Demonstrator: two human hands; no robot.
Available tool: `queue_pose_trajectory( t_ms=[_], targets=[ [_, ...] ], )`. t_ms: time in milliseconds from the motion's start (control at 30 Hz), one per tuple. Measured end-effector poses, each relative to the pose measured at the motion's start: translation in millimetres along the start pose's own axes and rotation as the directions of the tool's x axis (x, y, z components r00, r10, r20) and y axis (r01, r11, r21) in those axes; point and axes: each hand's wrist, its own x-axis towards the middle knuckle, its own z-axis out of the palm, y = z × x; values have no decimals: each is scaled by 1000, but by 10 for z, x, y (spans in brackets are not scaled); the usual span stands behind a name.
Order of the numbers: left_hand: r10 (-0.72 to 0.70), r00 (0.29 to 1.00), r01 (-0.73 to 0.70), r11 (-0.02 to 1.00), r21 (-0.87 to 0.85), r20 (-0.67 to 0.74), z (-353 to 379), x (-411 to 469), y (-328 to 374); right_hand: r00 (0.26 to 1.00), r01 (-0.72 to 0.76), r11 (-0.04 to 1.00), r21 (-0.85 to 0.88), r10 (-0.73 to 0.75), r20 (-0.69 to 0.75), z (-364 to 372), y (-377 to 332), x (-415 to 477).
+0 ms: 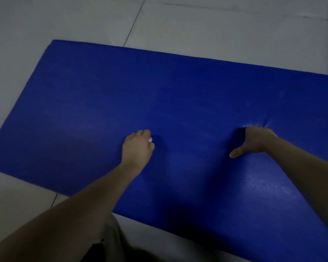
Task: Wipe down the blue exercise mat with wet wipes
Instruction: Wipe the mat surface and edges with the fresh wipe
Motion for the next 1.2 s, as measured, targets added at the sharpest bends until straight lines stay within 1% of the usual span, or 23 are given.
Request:
queue_pose_trajectory(
  t_ms=[100, 200, 300, 400, 467, 533, 600, 700, 767, 900, 967, 1033, 1100, 1167, 1200],
  targets=[
    [-85, 995, 85, 996, 6, -55, 4, -35, -110, 1000, -9, 1000, 11, 8, 14, -11, -13, -13],
    [-71, 996, 70, 997, -20, -55, 130, -157, 147, 1000, -23, 999, 23, 22, 17, -32, -29, -40],
    [42, 999, -42, 999, -6, -17, 305, -297, 563, 1000, -27, 999, 36, 27, 14, -43, -35, -41],
    [170, 985, -171, 985, 2, 20, 457, -454, 1135, 1000, -28, 999, 32, 28, 5, -41, -31, -36],
    [285, 957, -285, 959, -1, 56, 541, -604, 1528, 1000, -23, 999, 29, 23, -2, -42, -33, -36],
    [378, 920, -377, 926, -28, 107, 609, -755, 1776, 999, -30, 999, 34, 30, 12, -49, -42, -45],
    [417, 900, -413, 909, -55, 126, 609, -789, 1807, 999, -32, 999, 32, 31, 20, -61, -52, -53],
    [446, 894, -445, 895, -33, 37, 521, -713, 1487, 1000, -9, 1000, 27, 9, 4, -38, -42, -27],
    [383, 924, -382, 922, -63, -7, 416, -634, 1151, 1000, -5, 1000, 25, 5, 0, -33, -33, -24],
    [165, 986, -166, 986, -23, -37, 196, -446, 296, 1000, -21, 999, 31, 21, 9, -20, -22, -48],
    [45, 998, -46, 999, -4, -40, 69, -389, -79, 999, -26, 998, 64, 24, 21, 19, 5, -48],
    [-51, 998, 51, 999, -9, -26, -1, -363, -229, 998, -63, 992, 113, 60, 29, 84, 36, -110],
    [-125, 992, 124, 990, -61, -17, -23, -378, -222, 994, -101, 978, 184, 108, -29, 207, -9, -303],
    [-183, 983, 182, 974, -134, 8, -35, -413, -128, 977, -82, 951, 298, 136, -162, 425, -76, -542],
    [-183, 983, 186, 967, -176, 33, -34, -461, -60, 968, -86, 927, 365, 164, -189, 596, -115, -709]
  ],
)
